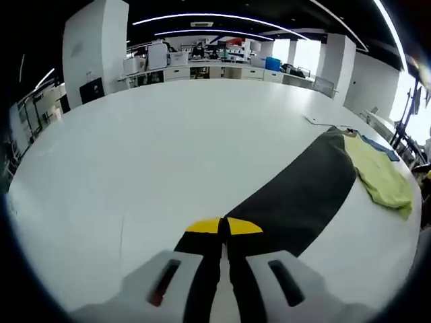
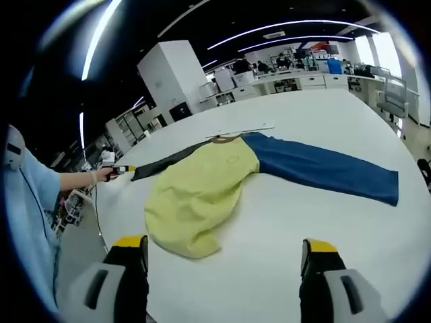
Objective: Fold the garment on the visible template until the final outline fits inside the template.
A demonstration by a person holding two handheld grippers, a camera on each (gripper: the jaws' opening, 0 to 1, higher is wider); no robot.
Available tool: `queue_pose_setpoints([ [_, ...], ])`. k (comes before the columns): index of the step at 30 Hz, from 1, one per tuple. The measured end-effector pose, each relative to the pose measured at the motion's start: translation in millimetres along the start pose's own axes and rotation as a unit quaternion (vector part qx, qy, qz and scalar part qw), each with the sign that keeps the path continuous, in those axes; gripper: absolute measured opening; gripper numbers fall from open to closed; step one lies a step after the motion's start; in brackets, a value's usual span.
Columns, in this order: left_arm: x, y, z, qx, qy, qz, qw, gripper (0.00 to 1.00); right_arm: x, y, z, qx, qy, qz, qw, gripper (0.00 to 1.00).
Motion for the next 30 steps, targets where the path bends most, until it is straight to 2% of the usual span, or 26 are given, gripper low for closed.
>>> queue_pose_setpoints([
  [3,6.6,-7,-3.2,0.001,-0.006,-0.005,1.0000,0.00,-1.4,0,0,0.000,0.002,-0.008,1.0000,0.95],
  [5,10.1,-11,-5.2,0.003,-0.029,-0.011,0.9995,0.00,-0.2,-1,-2,0.001,0.000,-0.007,1.0000,0.95],
  [11,16.7,-23,-9.7,0.006,-0.040,-0.017,0.9990,0.00,7.8,-5,-7,0.007,0.006,-0.001,1.0000,0.95],
  [16,12.2,-28,-9.0,0.013,-0.038,-0.041,0.9984,0.00,12.5,-10,-9,0.005,0.021,0.003,0.9998,1.00],
  [20,8.5,-27,-8.5,0.015,-0.039,-0.052,0.9978,0.00,11.9,-13,-7,0.003,0.028,0.002,0.9996,1.00],
  [25,8.9,-24,-8.1,0.011,-0.029,-0.040,0.9987,0.00,8.0,-15,-9,0.009,0.021,0.001,0.9997,1.00],
  [28,12.5,-19,-7.5,0.004,0.001,-0.016,0.9999,0.00,4.1,-15,-9,0.011,0.018,-0.002,0.9998,1.00],
  [30,13.0,-16,-7.6,0.000,0.010,-0.015,0.9998,0.00,3.1,-15,-10,0.011,0.014,-0.002,0.9998,0.99],
])
Point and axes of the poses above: the point that each gripper's makers call its tool centre point, and the gripper's own axes: y roughly backward along the fingers, z roughly to its right, x roughly out of its top, the point moved 7 cm from there along y, roughly backward along the fingers, and after that the axes turned 1 degree about y, right-handed, at the moved point
